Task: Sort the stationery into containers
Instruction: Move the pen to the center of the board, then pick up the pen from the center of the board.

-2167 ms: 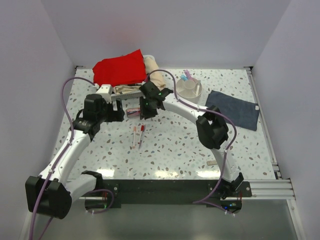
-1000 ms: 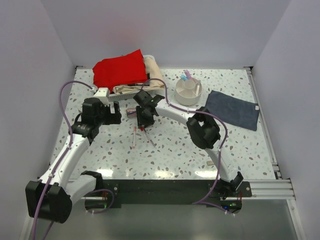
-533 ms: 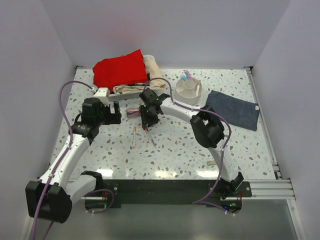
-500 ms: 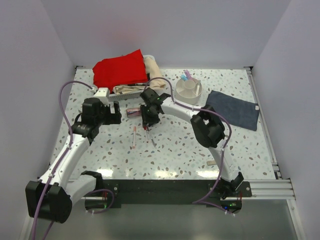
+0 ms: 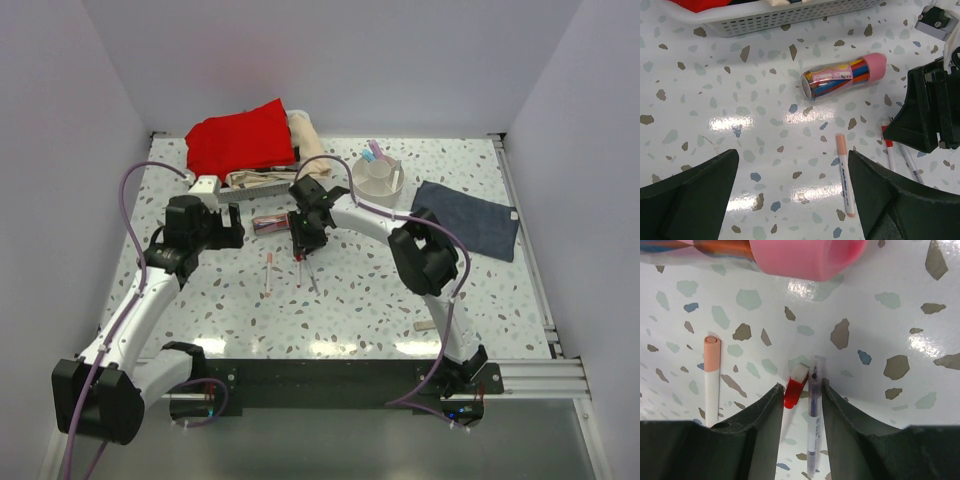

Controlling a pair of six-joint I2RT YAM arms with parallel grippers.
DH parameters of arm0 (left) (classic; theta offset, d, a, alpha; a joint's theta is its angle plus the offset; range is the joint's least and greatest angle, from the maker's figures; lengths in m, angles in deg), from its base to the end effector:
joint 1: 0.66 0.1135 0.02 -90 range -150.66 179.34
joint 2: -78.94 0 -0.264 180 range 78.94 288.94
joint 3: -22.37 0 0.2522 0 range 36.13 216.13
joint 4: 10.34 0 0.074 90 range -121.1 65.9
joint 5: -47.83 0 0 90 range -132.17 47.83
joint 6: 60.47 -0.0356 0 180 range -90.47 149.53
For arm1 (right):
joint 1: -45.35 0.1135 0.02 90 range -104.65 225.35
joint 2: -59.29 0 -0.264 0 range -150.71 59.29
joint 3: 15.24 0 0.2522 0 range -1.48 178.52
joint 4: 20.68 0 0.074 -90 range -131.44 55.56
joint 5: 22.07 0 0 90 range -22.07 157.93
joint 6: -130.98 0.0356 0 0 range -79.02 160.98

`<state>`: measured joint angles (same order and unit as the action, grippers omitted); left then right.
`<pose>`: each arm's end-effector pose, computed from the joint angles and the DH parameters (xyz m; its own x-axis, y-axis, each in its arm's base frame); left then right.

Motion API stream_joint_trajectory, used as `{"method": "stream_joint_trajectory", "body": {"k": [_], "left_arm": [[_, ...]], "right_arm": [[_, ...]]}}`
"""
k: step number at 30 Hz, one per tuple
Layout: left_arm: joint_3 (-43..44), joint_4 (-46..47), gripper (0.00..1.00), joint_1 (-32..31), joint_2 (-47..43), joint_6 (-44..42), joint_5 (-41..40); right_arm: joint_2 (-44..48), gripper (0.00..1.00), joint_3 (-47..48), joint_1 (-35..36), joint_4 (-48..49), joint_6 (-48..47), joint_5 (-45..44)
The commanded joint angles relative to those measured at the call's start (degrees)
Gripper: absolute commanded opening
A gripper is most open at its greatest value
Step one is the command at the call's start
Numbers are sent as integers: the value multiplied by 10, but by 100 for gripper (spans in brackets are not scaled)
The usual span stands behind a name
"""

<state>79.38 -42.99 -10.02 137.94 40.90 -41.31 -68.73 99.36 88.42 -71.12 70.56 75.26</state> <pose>0.2231 -0.0373 0.2687 -0.5843 -0.1035 -0.8049 0.0608 0.9835 -0.1706 0.3447 0.3284 0.1648 -0.9249 -0.1944 -0.3266 -0.3010 0.8994 0.3171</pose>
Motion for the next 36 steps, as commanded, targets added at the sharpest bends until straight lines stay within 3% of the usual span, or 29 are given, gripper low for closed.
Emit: {"method": "stream_joint_trajectory", "body": {"k": [1, 11, 17, 23, 26, 36], "left_arm": [[3, 27, 96, 7, 1, -1, 11], [3, 36, 95, 7, 9, 5, 24], [2, 38, 95, 7, 10, 8, 27], [-4, 39, 95, 7, 8, 8, 29], [-4, 38, 95, 7, 5, 7, 27], [-11, 34, 96, 7, -3, 2, 19]], "right_arm": [[45, 41, -13, -10, -19, -21, 16], [78, 41, -27, -18, -20, -35, 13], [77, 30, -28, -18, -3, -35, 32], [56, 31, -8, -14, -4, -15, 35], [45, 37, -3, -12, -9, -3, 32], [16, 34, 13, 4, -9, 7, 41]]}}
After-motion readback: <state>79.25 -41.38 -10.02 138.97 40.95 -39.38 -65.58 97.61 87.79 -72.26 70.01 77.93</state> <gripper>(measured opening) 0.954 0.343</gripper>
